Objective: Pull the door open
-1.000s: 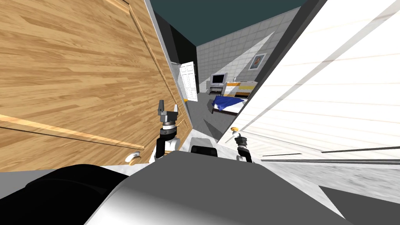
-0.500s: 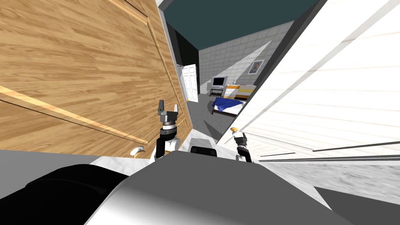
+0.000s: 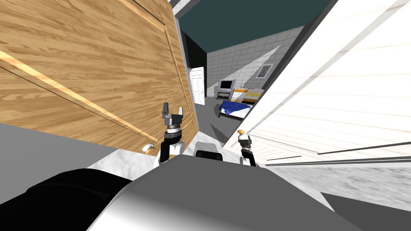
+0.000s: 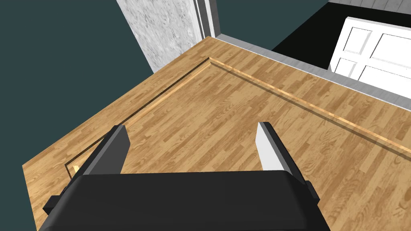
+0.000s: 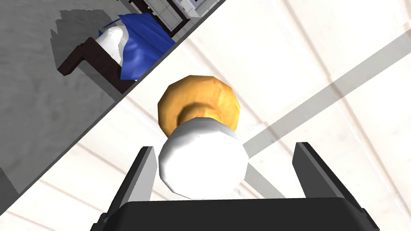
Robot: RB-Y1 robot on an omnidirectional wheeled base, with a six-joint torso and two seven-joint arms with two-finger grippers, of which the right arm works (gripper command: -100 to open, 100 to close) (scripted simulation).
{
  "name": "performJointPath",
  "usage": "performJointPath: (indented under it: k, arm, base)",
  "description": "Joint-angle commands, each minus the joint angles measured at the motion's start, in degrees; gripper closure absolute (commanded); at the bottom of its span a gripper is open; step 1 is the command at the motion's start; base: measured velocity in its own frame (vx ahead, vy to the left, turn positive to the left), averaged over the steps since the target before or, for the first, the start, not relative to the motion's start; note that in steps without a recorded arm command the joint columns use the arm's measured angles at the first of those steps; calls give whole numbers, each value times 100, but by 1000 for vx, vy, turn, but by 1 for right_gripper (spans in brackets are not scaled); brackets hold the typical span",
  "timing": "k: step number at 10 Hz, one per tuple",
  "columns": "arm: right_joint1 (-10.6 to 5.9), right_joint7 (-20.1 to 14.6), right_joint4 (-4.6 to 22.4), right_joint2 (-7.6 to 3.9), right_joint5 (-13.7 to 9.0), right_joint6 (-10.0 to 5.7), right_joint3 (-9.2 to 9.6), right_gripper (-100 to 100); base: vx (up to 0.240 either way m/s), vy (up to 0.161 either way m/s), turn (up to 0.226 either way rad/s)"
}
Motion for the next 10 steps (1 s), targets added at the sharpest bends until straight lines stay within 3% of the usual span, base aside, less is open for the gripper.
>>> performJointPath:
  k: [1,10]
  arm:
    - [-16,-279,-38,23,-102,44,48,-100]
    - [-123,-1551,-183,168,-661,257,321,-100]
  base:
    - [-46,-14,20]
    - [-62,-11,23]
